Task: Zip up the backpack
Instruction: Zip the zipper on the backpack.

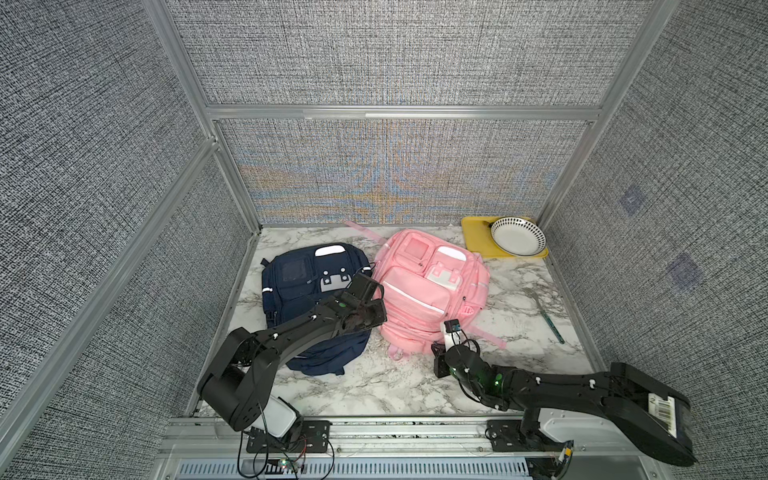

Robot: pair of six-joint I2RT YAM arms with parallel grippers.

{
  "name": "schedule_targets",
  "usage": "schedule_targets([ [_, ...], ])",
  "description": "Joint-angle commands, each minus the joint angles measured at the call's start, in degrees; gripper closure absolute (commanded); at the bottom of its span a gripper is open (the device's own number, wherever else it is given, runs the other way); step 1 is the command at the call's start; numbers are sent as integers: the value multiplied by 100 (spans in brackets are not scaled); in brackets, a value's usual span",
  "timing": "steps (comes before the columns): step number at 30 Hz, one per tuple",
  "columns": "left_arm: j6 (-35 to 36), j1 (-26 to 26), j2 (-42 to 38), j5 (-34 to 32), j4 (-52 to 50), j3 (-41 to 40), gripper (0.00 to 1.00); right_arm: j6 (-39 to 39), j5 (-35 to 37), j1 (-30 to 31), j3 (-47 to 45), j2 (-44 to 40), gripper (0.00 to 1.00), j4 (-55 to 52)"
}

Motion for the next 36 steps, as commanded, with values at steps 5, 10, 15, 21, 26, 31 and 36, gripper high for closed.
schedule_targets([
  [5, -77, -27, -672, -707, -155, -398, 57, -35, 404, 36, 78, 353, 100, -247],
  [10, -321, -473, -883, -801, -313, -438, 52, -84, 440, 39, 127, 445, 100, -108],
  [15, -645, -1014, -670, -806, -358, -207, 51, -133, 449, 41, 172, 448, 100, -56],
  [21, -932, -1426, -460, -826, -285, -30, 50, -180, 410, 58, 225, 455, 100, 42],
  [26, -1030, -1659, -258, -837, -189, 146, 49, -248, 448, 137, 351, 550, 100, 10],
  [31, -1134, -1753, -51, -778, -4, 208, 49, -281, 512, 234, 476, 595, 100, -19],
  [36, -1155, -1787, 38, -700, 51, 259, 49, -294, 595, 284, 556, 523, 100, -124],
])
